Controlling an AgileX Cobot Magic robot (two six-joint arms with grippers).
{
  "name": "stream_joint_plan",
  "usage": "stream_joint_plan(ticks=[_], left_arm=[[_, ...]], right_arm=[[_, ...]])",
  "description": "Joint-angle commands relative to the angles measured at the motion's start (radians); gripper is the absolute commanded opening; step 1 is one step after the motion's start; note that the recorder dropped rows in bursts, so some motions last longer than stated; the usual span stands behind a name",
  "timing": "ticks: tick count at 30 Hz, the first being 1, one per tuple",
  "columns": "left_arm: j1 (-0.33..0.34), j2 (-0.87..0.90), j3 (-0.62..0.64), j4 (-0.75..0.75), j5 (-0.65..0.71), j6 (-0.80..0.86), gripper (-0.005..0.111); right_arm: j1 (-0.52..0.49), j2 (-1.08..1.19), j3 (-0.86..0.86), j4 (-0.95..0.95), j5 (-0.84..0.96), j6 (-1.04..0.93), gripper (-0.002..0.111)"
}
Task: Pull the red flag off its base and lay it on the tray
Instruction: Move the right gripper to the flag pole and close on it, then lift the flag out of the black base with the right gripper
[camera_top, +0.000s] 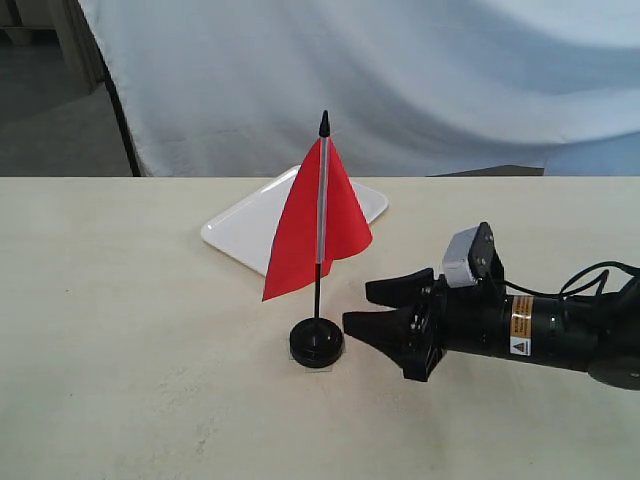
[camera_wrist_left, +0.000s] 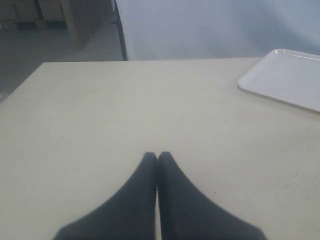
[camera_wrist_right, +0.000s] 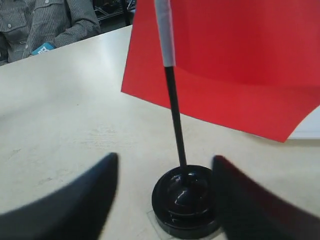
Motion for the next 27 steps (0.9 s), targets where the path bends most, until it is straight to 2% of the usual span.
stream_joint_plan(ticks=[1, 5, 9, 14, 18, 24, 27], left_arm=[[-0.003, -0.003, 0.002, 0.003, -0.005, -0.006, 0.0], [-0.003, -0.003, 0.002, 0.003, -0.005, -0.006, 0.0], [-0.003, -0.003, 0.002, 0.003, -0.005, -0.006, 0.0], [-0.003, -0.003, 0.002, 0.003, -0.005, -0.006, 0.0], [-0.003, -0.003, 0.002, 0.003, -0.005, -0.006, 0.0], [-0.003, -0.003, 0.002, 0.003, -0.005, -0.006, 0.0], [-0.003, -0.003, 0.002, 0.003, -0.005, -0.006, 0.0]], right_arm=[[0.008, 0.003, -0.003, 0.034, -0.015, 0.01, 0.096], [0.04, 0.003, -0.003, 0.091, -0.007, -0.011, 0.091], [0.102, 0.011, -0.056, 0.111, 0.101, -0.023, 0.082], [0.176, 0.054, -0.163, 0.107, 0.233, 0.0, 0.081], [0.185, 0.114, -0.25, 0.085, 0.231, 0.035, 0.081], [0.185, 0.122, -0.259, 0.087, 0.164, 0.029, 0.081], [0.185, 0.122, -0.259, 0.105, 0.162, 0.021, 0.074]])
